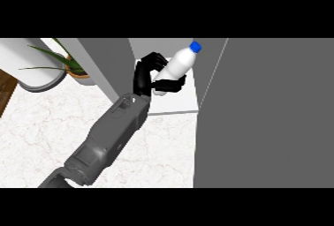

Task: Pick up the bottled water, place it into the cabinet and close the cabinet

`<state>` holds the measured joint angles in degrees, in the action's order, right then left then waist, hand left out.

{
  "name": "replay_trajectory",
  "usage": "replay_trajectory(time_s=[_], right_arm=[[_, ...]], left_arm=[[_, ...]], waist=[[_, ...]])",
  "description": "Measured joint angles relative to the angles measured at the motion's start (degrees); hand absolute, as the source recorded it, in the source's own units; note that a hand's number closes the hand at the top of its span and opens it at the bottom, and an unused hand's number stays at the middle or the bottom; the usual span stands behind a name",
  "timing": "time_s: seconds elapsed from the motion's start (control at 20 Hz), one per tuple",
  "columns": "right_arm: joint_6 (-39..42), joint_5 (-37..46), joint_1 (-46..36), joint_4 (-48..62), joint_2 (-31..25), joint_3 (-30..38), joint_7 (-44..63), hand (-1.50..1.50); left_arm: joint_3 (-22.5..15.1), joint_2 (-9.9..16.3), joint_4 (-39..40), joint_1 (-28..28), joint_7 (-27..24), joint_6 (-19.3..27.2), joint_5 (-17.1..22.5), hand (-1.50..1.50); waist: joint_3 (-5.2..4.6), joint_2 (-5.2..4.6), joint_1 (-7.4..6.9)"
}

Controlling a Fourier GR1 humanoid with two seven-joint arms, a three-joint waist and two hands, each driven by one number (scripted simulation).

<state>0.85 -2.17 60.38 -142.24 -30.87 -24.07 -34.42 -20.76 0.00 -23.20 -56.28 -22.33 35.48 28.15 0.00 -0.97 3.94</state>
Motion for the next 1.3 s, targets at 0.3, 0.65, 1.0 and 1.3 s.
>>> replay_trajectory(time_s=[0.3, 0.65, 1.0, 1.3], right_arm=[[1.49, -0.46, 0.49, 0.26, -0.12, 0.57, -1.06, -1.50], [2.90, -0.70, 0.87, 0.29, -0.21, 0.66, -1.82, -1.50], [3.57, -0.77, 1.16, 0.31, 0.02, 0.55, -2.24, -1.50], [3.48, -0.63, 0.50, 0.02, 0.44, -0.65, -0.77, -1.50]], left_arm=[[-1.19, 0.61, 9.03, -4.92, -0.11, 7.43, -4.25, -1.50], [0.43, 1.18, 13.55, -7.91, -3.05, 9.23, -4.95, -1.50], [7.14, 0.87, 6.69, -8.15, -12.87, 1.74, 0.39, 1.50], [9.18, 0.22, 3.81, -7.59, -16.99, -8.02, 3.88, 1.50]], waist=[[0.01, -0.32, 0.67], [-0.08, -0.64, 0.94], [-0.19, -0.51, 0.27], [-0.14, -0.10, -0.38]])
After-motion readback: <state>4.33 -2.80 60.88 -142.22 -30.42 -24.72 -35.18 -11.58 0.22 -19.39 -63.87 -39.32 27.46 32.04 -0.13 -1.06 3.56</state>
